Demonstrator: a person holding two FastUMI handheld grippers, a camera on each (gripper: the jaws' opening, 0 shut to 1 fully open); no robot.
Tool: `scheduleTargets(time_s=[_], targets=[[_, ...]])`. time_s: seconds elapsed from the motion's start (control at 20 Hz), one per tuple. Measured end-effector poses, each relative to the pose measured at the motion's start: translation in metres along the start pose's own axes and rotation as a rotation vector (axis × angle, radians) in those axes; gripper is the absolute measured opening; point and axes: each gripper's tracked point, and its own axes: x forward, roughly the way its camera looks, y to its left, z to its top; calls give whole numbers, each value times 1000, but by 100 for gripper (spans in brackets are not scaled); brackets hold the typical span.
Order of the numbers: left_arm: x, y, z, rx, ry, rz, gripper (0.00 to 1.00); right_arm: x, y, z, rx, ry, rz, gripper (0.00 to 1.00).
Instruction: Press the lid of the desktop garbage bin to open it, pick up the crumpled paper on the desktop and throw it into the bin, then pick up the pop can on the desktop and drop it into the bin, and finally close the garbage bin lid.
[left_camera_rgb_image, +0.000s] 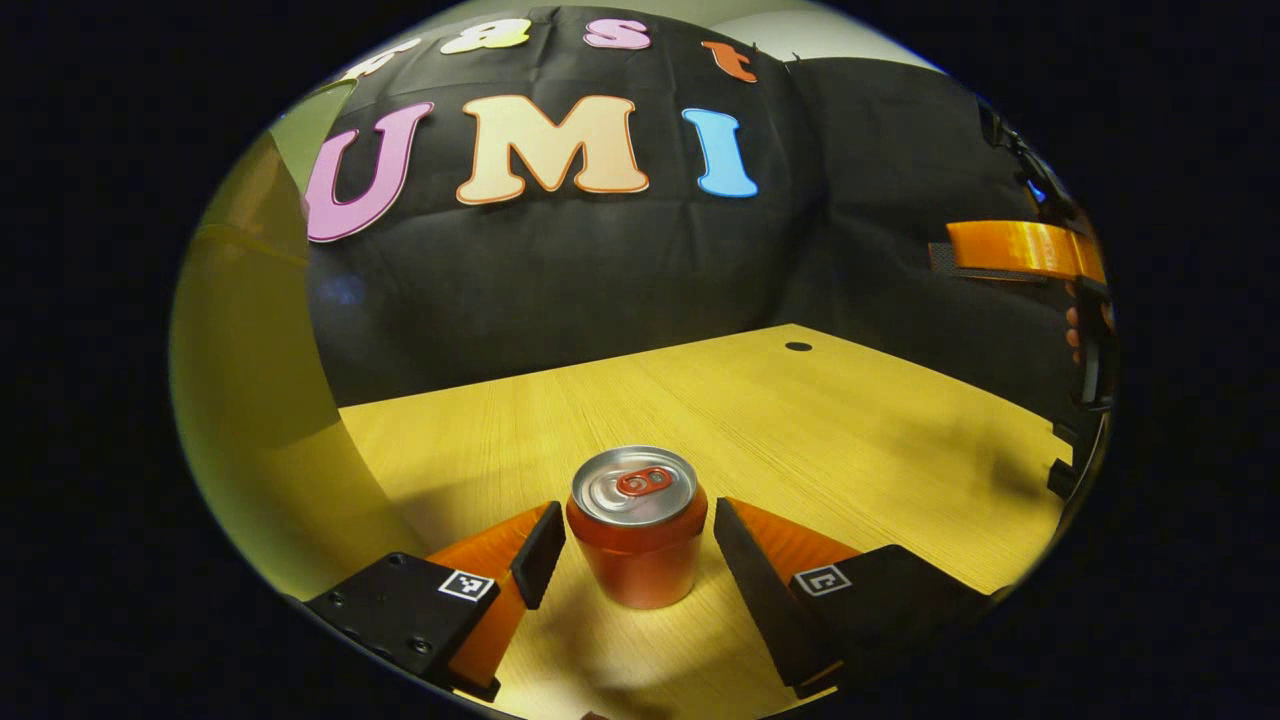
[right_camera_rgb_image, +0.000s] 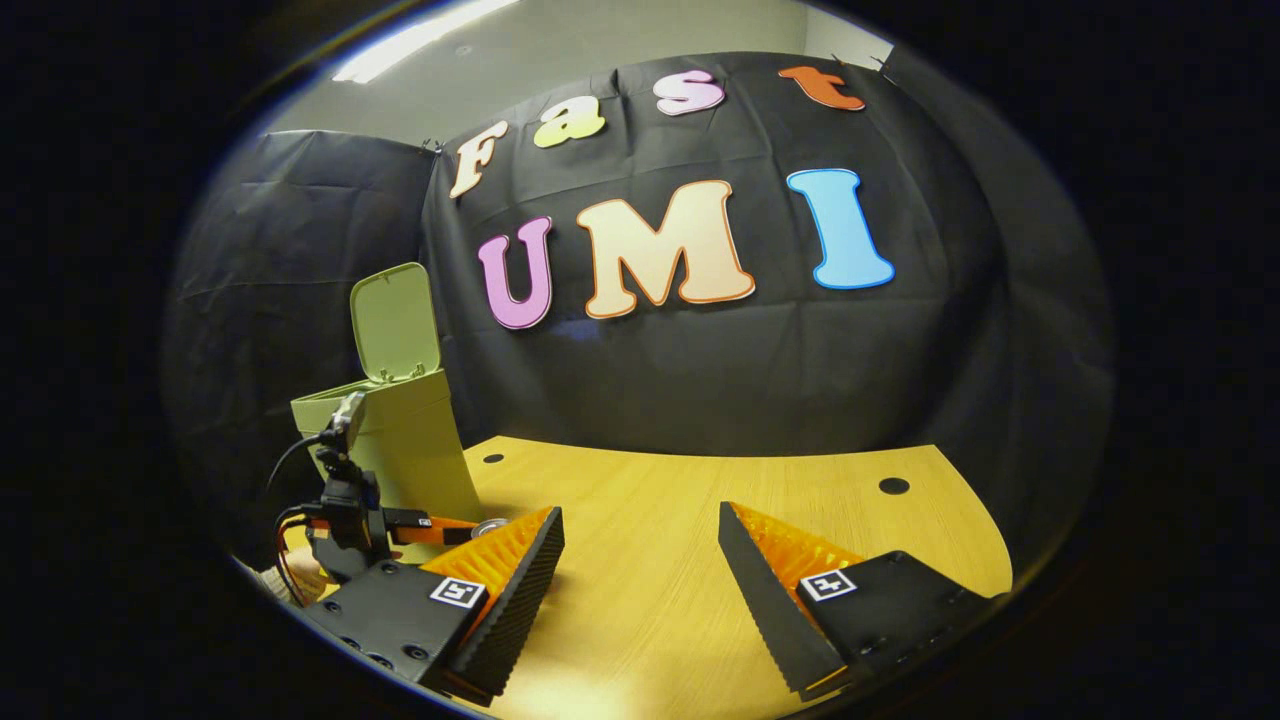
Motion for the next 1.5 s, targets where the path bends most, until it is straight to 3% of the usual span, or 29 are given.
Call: scheduleTargets(time_s=[0.05,0.1,0.2,0.5,0.65,0.9,1.1,1.3,1.5], targets=[[3,-1,-1,0,5,0,91,-3,-1,-3,1,0,-3,96],[2,-1,0,0,2,3,82,-6,-2,-4,2,-2,-4,98],[3,-2,1,3,6,2,78,-12,-5,-6,-1,-5,-10,98],[-18,-10,39,15,-59,-15,78,-25,-14,-12,-3,0,-45,98],[-40,-14,77,51,-123,-12,78,-35,-4,-12,34,2,-17,98],[-79,-40,137,58,-215,-77,77,-49,6,-10,37,13,-11,98],[-118,-43,183,24,-278,-105,77,-54,19,-18,27,43,8,98],[-159,-15,233,-6,-335,-83,77,-51,38,-27,13,73,47,98],[-195,45,268,-41,-365,9,77,-48,50,-36,-2,112,76,98]])
